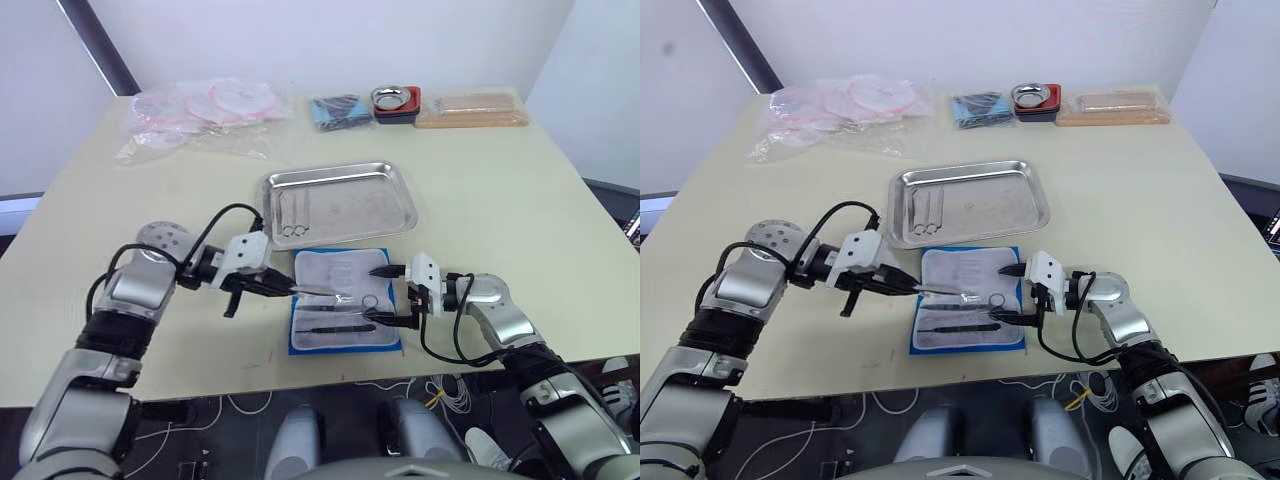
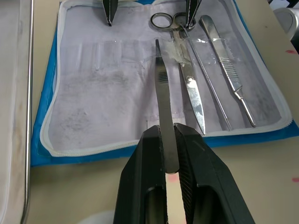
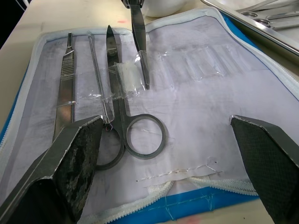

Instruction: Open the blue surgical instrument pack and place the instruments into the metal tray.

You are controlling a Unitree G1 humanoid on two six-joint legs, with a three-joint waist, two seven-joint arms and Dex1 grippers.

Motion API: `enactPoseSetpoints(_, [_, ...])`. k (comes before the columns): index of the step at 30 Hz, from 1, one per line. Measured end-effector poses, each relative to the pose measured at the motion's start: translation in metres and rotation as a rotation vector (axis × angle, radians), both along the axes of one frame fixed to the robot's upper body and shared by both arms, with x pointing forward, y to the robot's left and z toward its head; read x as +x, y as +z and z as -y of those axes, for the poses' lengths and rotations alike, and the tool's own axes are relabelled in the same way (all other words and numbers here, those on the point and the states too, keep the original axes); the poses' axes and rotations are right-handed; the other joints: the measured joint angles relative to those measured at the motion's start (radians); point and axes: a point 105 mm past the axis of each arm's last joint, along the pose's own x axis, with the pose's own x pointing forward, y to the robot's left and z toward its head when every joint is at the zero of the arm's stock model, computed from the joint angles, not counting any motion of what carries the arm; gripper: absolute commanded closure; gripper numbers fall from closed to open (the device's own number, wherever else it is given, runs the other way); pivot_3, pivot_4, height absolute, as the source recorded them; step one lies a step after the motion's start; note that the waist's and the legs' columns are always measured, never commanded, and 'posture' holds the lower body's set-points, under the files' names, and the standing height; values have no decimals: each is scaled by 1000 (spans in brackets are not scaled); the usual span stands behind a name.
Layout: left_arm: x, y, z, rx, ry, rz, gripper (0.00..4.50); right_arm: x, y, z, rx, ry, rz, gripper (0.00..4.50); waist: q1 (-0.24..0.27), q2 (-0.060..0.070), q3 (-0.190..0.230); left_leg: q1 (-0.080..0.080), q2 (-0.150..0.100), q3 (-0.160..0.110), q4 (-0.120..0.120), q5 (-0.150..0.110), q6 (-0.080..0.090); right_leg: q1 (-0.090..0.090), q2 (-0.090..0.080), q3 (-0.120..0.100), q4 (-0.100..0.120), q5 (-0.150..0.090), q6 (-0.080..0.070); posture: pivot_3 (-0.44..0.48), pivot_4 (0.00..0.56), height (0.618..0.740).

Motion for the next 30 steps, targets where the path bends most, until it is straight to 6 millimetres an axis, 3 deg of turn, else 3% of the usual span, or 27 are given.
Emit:
enactPoseSetpoints(19, [-5,30,-26,-11,84,9,4280,0,0,-1,2,0,-3,0,0,1,3,0,0,0,0,0,0,0,0,-1,0,0,-1,0,150,740])
enactPoseSetpoints(25, [4,48,-15,-111,147,43,4280,0,-1,-1,4,1,-4,0,0,0,3,0,0,0,0,0,0,0,1,-1,0,-1,-1,0,150,740])
enactPoseSetpoints(30, [24,54,16,-284,319,46,4280,0,-1,-2,6,2,-7,0,-1,-4,3,0,-1,0,0,0,0,0,2,-2,1,-1,-1,0,150,740])
